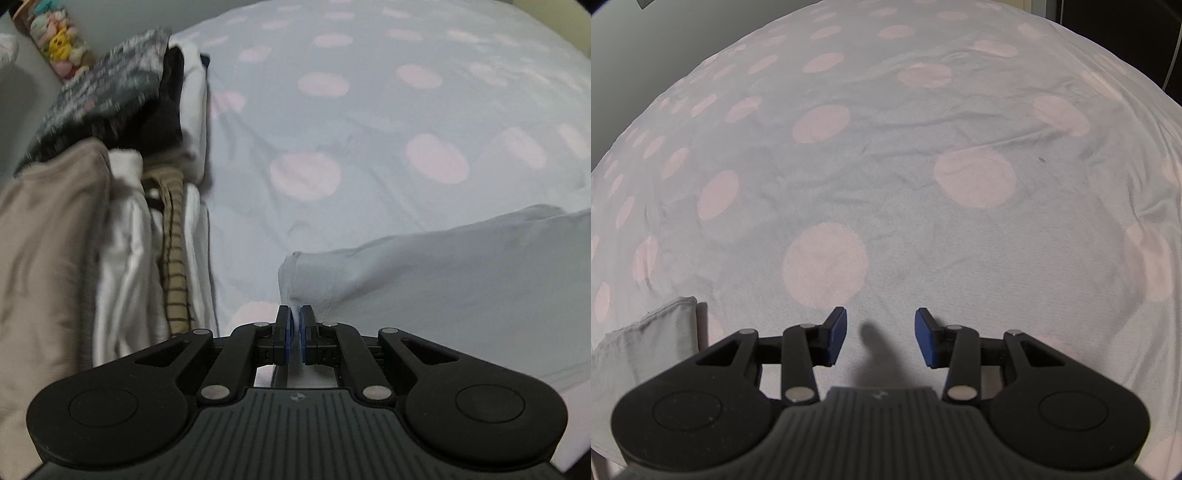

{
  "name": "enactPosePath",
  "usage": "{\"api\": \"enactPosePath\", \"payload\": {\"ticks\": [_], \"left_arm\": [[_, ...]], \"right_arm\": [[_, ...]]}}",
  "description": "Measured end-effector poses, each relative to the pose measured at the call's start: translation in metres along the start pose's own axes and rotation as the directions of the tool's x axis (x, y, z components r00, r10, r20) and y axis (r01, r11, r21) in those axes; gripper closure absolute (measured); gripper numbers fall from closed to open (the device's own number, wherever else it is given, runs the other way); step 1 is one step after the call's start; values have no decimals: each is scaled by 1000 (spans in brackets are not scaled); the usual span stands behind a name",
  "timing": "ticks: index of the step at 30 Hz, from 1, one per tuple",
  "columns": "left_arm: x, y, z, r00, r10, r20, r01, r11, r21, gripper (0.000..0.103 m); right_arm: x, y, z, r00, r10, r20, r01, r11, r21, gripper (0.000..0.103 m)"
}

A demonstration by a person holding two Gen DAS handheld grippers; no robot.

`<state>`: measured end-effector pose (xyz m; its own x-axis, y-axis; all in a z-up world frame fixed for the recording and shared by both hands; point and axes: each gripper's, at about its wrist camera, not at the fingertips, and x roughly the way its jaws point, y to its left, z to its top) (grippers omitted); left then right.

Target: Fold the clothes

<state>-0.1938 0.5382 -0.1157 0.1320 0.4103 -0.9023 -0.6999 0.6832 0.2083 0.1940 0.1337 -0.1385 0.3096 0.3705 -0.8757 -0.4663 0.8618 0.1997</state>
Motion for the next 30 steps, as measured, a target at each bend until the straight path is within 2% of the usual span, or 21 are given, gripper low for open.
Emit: {"api": "enactPosePath", "payload": {"ticks": [3,7,9,13,15,16,19,22,26,30], "left_arm": [[15,-3,-3,1000,10,-24,-10,1000,-14,95],[21,-12,-6,997,65,-37,-65,998,3,88],[15,-14,-6,994,111,-25,-110,994,10,77],[-12,-20,-5,976,207,67,-207,978,-2,74],[-28,-23,-3,979,176,108,-173,984,-37,74],[-33,-27,-2,984,132,118,-127,991,-50,74],[-44,-42,2,989,-14,149,24,998,-64,74],[-40,-64,6,981,-108,164,113,993,-25,74],[-9,-78,10,978,-138,155,143,990,-17,74],[21,-75,7,984,-102,145,114,990,-79,76]], "right_arm": [[1,-1,0,1000,6,-1,-6,1000,-3,59],[1,0,0,999,33,-13,-33,999,-20,59],[-3,1,0,997,81,-10,-82,996,-28,59],[-12,9,-6,973,229,6,-229,973,-6,58],[-8,18,-12,948,317,-15,-316,948,30,58],[-6,23,-16,934,356,-26,-355,934,42,58],[4,47,-26,911,410,-51,-410,912,17,58],[14,66,-37,890,448,-81,-451,892,-21,58],[22,77,-45,877,470,-103,-478,875,-76,58],[31,82,-47,875,471,-116,-480,874,-75,59]]}}
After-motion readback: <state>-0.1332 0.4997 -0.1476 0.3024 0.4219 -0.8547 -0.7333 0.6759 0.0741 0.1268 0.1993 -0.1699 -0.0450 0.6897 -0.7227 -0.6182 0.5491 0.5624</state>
